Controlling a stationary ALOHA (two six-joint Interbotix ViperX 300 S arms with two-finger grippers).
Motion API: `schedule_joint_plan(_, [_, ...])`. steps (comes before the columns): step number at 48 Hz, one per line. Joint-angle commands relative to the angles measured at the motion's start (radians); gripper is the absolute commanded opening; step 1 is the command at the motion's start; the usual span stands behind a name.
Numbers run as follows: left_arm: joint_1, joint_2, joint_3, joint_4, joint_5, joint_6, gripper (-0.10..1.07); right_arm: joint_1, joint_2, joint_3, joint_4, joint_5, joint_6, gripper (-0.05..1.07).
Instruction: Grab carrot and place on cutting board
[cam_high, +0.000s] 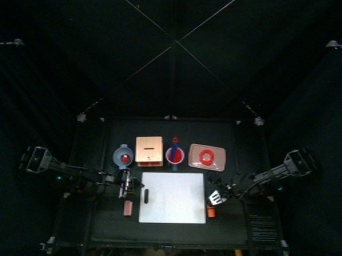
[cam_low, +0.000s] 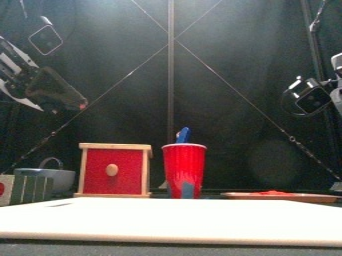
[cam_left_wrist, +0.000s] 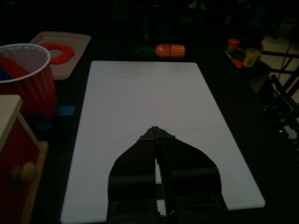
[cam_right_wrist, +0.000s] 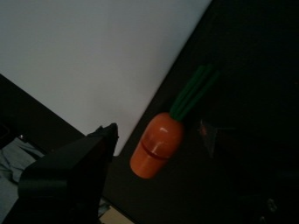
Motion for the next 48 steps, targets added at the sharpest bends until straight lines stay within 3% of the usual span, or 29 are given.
schedule_joint_plan(1, [0.005, -0.003, -0.008, 0.002, -0.003, 0.002, 0.28, 0.014, 0.02, -0.034, -0.002, -0.002, 0.014, 1.04])
schedule_joint_plan(21, [0.005, -0.003, 0.002, -0.002, -0.003, 0.0, 0.28, 0.031, 0.123, -0.064, 0.092, 0.037, 0.018, 1.04])
schedule_joint_plan(36, [0.005, -0.003, 0.002, -0.002, -0.003, 0.0, 0.28, 0.035, 0.219, -0.118, 0.094, 0.046, 0.017, 1.04])
schedule_joint_plan(48, [0.005, -0.003, 0.002, -0.002, -0.003, 0.0, 0.28, 0.044, 0.236, -0.141, 0.098, 0.106, 0.017, 1.03])
